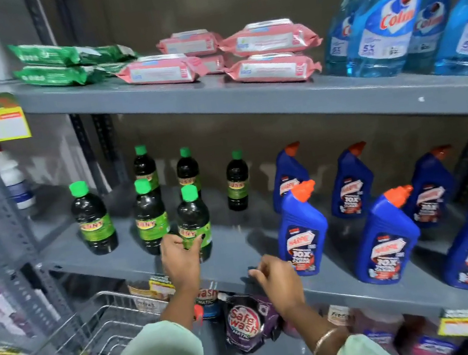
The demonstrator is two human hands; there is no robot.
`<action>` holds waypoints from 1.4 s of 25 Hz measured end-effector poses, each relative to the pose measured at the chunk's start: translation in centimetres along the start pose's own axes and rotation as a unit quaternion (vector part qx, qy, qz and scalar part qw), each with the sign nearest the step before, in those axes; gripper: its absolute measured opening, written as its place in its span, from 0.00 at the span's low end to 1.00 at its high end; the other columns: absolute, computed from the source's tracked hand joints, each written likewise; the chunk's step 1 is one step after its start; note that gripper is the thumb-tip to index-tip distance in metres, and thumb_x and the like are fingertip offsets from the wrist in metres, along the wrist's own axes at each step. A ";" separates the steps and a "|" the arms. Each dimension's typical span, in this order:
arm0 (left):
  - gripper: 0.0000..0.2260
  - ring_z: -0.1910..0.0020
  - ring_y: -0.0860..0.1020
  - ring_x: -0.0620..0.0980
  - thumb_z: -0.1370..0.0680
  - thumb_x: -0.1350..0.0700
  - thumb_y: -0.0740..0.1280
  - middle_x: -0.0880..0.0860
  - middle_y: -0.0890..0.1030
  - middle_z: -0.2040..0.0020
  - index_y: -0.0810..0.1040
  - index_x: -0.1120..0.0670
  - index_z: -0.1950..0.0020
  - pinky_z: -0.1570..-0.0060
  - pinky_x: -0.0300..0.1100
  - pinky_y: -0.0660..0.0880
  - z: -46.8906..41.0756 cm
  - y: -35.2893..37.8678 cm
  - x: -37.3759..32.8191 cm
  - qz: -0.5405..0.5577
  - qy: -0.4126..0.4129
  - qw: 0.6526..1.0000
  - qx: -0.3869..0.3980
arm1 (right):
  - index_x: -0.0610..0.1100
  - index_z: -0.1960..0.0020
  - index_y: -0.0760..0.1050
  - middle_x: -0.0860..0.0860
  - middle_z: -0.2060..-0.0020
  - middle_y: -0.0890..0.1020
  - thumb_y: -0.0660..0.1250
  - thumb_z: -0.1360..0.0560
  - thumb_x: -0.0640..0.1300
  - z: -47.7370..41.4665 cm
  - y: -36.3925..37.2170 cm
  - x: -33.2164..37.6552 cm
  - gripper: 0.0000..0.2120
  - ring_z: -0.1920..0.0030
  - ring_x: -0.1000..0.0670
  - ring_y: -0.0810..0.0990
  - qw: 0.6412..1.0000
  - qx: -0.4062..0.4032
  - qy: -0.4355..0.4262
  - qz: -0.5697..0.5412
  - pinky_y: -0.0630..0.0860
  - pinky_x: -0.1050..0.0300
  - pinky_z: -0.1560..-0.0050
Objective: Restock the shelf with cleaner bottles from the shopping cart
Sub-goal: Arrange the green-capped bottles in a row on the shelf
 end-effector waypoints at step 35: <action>0.26 0.40 0.73 0.59 0.31 0.62 0.73 0.63 0.74 0.39 0.68 0.64 0.37 0.38 0.49 0.69 -8.3 -5.5 2.8 0.034 -0.018 0.999 -0.026 | 0.44 0.51 0.72 0.46 0.52 0.80 0.67 0.28 0.39 -1.9 11.9 10.0 0.07 0.52 0.45 0.79 0.994 0.010 -0.029 -0.104 0.75 0.52 0.53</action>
Point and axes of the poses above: each hand's wrist, its own z-axis away from the middle knuckle, its own y-axis out of the palm, x = y × z, the point moved 1 cm from there along -z, towards the middle knuckle
